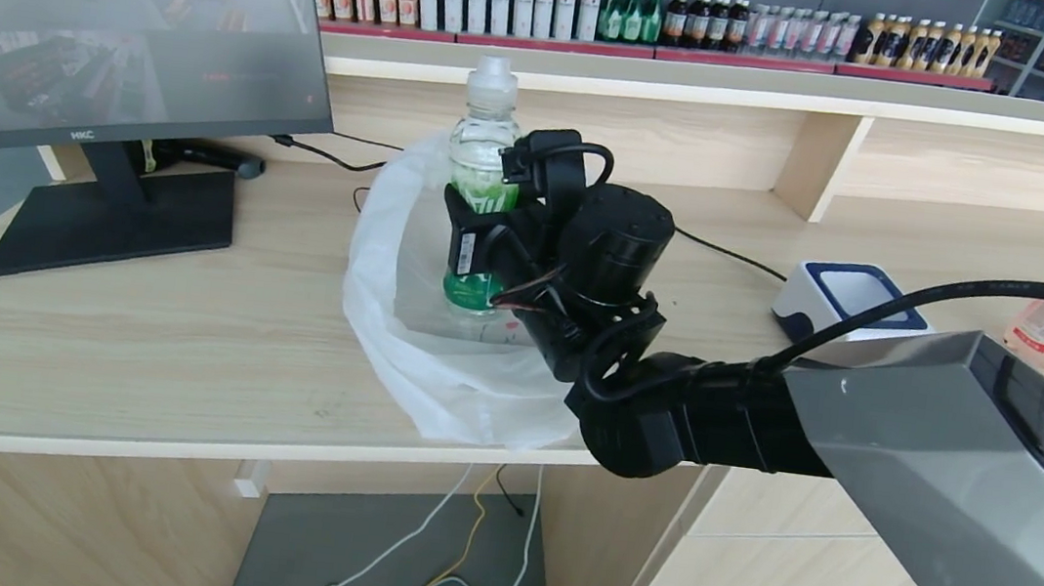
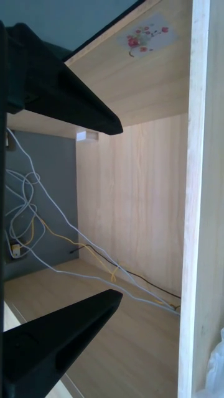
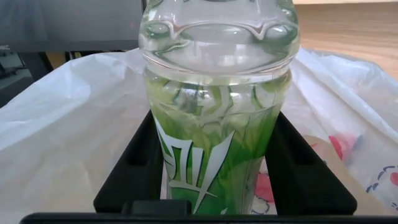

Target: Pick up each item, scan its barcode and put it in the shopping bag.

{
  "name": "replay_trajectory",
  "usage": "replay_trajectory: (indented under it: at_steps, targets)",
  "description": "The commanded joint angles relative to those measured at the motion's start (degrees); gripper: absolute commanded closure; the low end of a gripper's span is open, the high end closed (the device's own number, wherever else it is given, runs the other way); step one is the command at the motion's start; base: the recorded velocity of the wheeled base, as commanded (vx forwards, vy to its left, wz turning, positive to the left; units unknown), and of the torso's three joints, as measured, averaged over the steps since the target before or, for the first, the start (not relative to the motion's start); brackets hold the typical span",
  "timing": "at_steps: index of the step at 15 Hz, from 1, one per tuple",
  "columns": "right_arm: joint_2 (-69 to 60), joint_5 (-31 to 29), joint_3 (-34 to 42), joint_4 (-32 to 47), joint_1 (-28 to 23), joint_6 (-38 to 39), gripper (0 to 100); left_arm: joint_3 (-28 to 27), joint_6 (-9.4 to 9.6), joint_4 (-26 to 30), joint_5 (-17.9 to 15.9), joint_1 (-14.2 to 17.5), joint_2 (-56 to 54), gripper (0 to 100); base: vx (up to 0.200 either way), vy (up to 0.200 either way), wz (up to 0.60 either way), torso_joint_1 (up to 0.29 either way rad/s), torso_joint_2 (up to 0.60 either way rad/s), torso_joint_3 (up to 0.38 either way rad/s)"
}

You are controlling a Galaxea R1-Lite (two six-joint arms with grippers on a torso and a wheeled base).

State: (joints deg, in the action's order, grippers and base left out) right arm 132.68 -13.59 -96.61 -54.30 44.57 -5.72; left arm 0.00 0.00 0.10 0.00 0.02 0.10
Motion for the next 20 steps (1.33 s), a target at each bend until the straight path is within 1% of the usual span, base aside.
replay_trajectory:
  at_steps: [1, 10, 15, 19, 20]
  targets:
    - [0.03, -0.03, 0.46, 0.07, 0.08, 0.09, 100, 0.00, 0.00, -0.01, 0.00, -0.02, -0.01, 0, 0.000, 0.000, 0.00, 0.000, 0.00, 0.000]
    - [0.12, -0.91, 2.48, -1.69, 0.08, 2.11, 100, 0.00, 0.00, -0.01, 0.00, -0.02, -0.01, 0, 0.000, 0.000, 0.00, 0.000, 0.00, 0.000]
    - [0.47, -1.00, 2.74, -1.69, 0.08, 2.11, 100, 0.00, 0.00, -0.01, 0.00, -0.02, -0.01, 0, 0.000, 0.000, 0.00, 0.000, 0.00, 0.000]
    - [-0.23, -0.91, 4.50, -1.69, 0.08, 2.11, 100, 0.00, 0.00, -0.01, 0.00, -0.02, -0.01, 0, 0.000, 0.000, 0.00, 0.000, 0.00, 0.000]
    - [-0.23, -0.91, 4.50, -1.69, 0.08, 2.11, 0, 0.00, 0.00, -0.01, 0.00, 0.06, -0.01, 0, 0.000, 0.000, 0.00, 0.000, 0.00, 0.000]
